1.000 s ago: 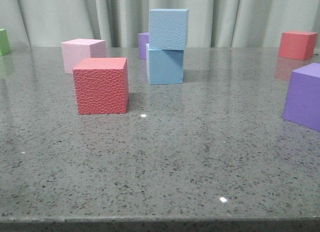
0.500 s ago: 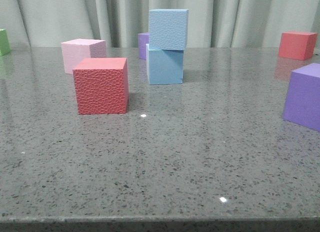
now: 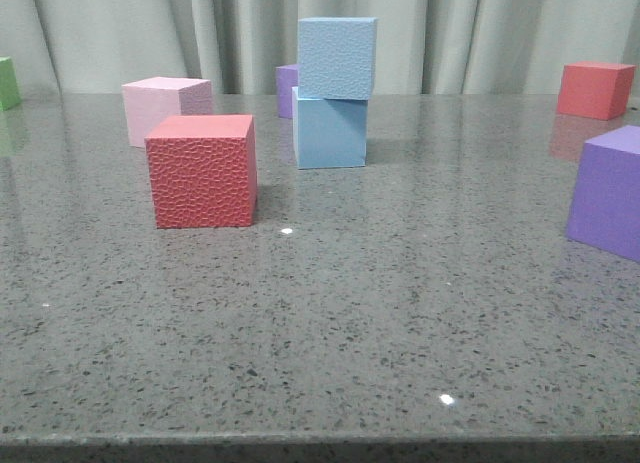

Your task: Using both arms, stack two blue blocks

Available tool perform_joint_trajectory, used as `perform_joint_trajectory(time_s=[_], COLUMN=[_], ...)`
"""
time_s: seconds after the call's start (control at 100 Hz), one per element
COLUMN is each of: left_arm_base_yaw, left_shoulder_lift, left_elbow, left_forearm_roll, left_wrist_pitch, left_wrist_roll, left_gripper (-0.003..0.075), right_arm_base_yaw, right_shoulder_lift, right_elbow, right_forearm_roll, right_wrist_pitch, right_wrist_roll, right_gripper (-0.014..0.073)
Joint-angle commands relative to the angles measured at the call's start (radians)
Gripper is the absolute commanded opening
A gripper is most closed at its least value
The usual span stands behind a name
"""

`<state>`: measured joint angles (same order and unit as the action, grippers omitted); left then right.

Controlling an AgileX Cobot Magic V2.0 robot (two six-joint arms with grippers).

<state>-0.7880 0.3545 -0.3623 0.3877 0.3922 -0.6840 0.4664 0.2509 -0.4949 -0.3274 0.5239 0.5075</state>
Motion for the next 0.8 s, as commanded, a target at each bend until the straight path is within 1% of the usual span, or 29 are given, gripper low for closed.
perform_joint_trajectory(time_s=[0.0, 0.26, 0.33, 0.41, 0.52, 0.62, 0.79], left_arm_base_yaw=[-0.007, -0.007, -0.005, -0.003, 0.034, 0.100, 0.263], left_shoulder_lift=[0.005, 0.005, 0.002, 0.000, -0.009, -0.031, -0.054], left_elbow=[-0.027, -0.026, -0.017, -0.012, -0.010, -0.010, -0.010], left_forearm_roll=[0.006, 0.006, 0.036, 0.028, 0.004, -0.040, -0.144], left_wrist_pitch=[-0.081, -0.079, -0.059, -0.045, -0.053, -0.075, -0.141], left_wrist_roll=[-0.010, -0.010, -0.010, -0.010, -0.005, 0.137, 0.415], left_gripper=[-0.0019, -0.0019, -0.0019, -0.0019, -0.0019, -0.0019, -0.0019], right_arm_base_yaw=[-0.004, -0.004, -0.004, -0.004, -0.004, -0.004, -0.004], right_shoulder_lift=[0.010, 0.010, 0.010, 0.010, 0.010, 0.010, 0.010], right_elbow=[-0.025, -0.025, -0.025, -0.025, -0.025, -0.025, -0.025], right_forearm_roll=[-0.016, -0.016, -0.016, -0.016, -0.017, -0.017, -0.017], right_wrist_pitch=[-0.081, -0.081, -0.081, -0.082, -0.082, -0.080, -0.080], right_wrist_roll=[-0.003, -0.003, -0.003, -0.003, -0.003, -0.003, -0.003], right_gripper=[-0.0113, -0.0113, -0.0113, -0.0113, -0.0113, -0.0113, -0.0113])
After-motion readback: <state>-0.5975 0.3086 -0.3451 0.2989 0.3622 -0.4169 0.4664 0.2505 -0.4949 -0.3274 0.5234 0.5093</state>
